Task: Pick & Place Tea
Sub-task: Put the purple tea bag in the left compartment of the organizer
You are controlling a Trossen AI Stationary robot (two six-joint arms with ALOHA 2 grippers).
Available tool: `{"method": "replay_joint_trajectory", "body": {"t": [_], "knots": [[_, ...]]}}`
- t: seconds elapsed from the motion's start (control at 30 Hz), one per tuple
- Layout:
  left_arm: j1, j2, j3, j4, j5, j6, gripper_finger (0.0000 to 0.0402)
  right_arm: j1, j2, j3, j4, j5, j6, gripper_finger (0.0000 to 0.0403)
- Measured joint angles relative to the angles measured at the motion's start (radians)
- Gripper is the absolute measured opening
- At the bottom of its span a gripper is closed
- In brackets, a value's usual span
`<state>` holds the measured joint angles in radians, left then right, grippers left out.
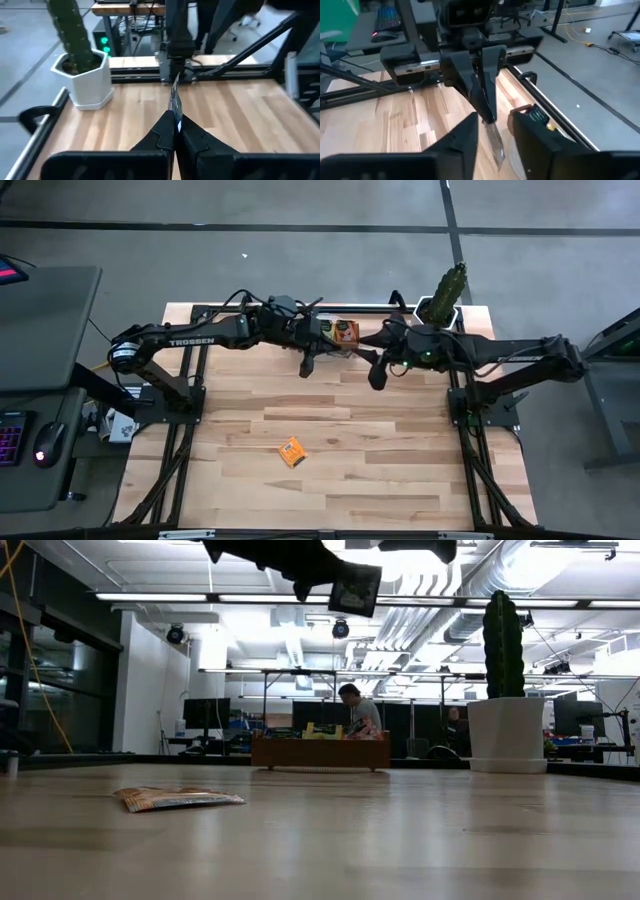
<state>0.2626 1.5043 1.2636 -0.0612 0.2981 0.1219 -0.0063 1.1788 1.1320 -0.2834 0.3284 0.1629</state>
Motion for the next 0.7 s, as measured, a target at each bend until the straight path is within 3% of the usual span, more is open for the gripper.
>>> {"method": "replay_joint_trajectory", "body": {"t": [0.2, 0.43, 0.6, 0.7], "knots": [[0.095, -0.001, 0.000, -0.053, -0.014, 0.032, 0.0000, 0.000, -0.055, 0.000, -0.159, 0.044, 0.116, 0.0186], [0.285, -0.017, -0.010, -0.059, 0.101, 0.038, 0.0000, 0.015, -0.068, 0.000, -0.324, 0.054, 0.229, 0.0211], [0.395, -0.017, -0.128, -0.007, 0.160, 0.002, 0.0000, 0.037, -0.068, -0.002, -0.356, 0.105, 0.260, 0.0213], [0.440, -0.014, -0.249, 0.120, 0.195, -0.066, 0.0000, 0.043, -0.068, -0.002, -0.360, 0.134, 0.260, 0.0214]]}}
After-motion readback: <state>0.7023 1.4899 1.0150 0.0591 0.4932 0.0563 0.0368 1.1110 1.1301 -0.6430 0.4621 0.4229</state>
